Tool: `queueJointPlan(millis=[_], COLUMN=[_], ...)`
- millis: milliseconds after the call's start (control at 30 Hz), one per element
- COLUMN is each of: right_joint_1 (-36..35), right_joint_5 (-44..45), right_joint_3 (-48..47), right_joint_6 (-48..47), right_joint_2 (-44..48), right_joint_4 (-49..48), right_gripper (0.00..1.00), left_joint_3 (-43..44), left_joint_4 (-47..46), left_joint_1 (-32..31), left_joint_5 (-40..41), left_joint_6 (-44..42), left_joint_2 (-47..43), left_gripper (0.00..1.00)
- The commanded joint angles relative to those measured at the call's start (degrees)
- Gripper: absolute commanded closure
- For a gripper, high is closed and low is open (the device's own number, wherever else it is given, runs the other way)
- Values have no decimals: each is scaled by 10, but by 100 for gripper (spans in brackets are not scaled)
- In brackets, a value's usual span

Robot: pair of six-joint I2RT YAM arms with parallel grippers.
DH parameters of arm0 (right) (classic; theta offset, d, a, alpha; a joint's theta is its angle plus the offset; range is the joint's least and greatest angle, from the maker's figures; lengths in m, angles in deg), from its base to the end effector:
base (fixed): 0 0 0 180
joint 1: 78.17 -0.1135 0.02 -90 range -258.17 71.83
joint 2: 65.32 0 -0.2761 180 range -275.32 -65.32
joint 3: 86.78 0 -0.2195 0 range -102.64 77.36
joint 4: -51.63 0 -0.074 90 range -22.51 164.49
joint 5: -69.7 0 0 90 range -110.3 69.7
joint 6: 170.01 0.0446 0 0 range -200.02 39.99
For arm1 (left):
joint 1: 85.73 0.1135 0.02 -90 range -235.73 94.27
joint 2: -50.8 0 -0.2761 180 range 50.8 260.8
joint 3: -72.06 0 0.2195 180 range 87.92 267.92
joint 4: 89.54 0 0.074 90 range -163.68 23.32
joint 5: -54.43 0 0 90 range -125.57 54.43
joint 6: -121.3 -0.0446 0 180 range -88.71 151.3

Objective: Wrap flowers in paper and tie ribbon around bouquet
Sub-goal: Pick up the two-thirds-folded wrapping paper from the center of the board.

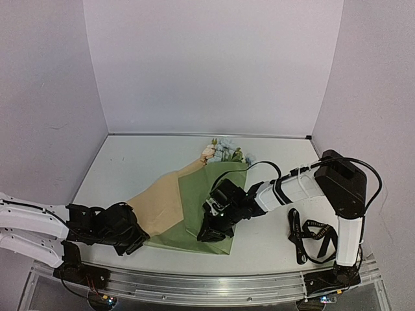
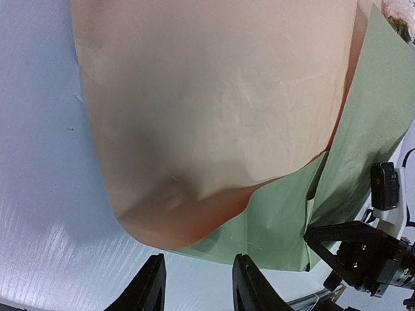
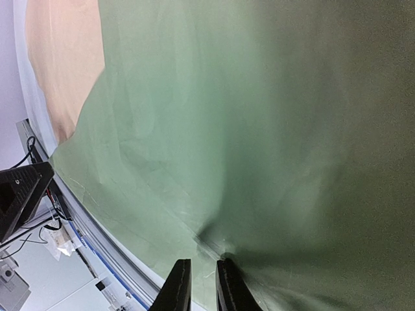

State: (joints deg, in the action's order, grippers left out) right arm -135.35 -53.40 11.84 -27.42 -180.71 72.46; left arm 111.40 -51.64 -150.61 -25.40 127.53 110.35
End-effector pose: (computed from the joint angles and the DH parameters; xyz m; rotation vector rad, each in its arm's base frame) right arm 0.1879 0.3363 0.1491 0.3720 -2.7608 -1.1929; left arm 0.0701 -0.1310 0.1756 -0.8204 2.6617 -0.7441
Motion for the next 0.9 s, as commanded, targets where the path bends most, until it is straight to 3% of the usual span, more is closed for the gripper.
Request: queueJointPlan(millis=[0, 333, 500, 733, 867], right_joint_1=[-4, -4, -5, -9, -20], right_joint_5=[15, 14, 12, 13, 22], right_joint_3=[-9, -13, -13, -24, -37], right_joint_6=[1, 1, 0, -14, -41], right_joint_2=[-20, -16, -13, -7, -1], right_joint_4=[10, 10, 12, 37, 78], right_gripper=[85, 85, 85, 85, 85], left_joint_3=[-12, -30, -42, -4, 19], left_joint_4=[-8, -34, -62, -33, -10], left_joint_1=[-1, 0, -1, -1, -1], left_joint_5=[2, 12, 21, 41, 56], left_joint_6=[41, 57, 49, 2, -23], left_joint_2=[13, 41, 48, 70, 69], left_gripper=[63, 64, 79, 98, 100])
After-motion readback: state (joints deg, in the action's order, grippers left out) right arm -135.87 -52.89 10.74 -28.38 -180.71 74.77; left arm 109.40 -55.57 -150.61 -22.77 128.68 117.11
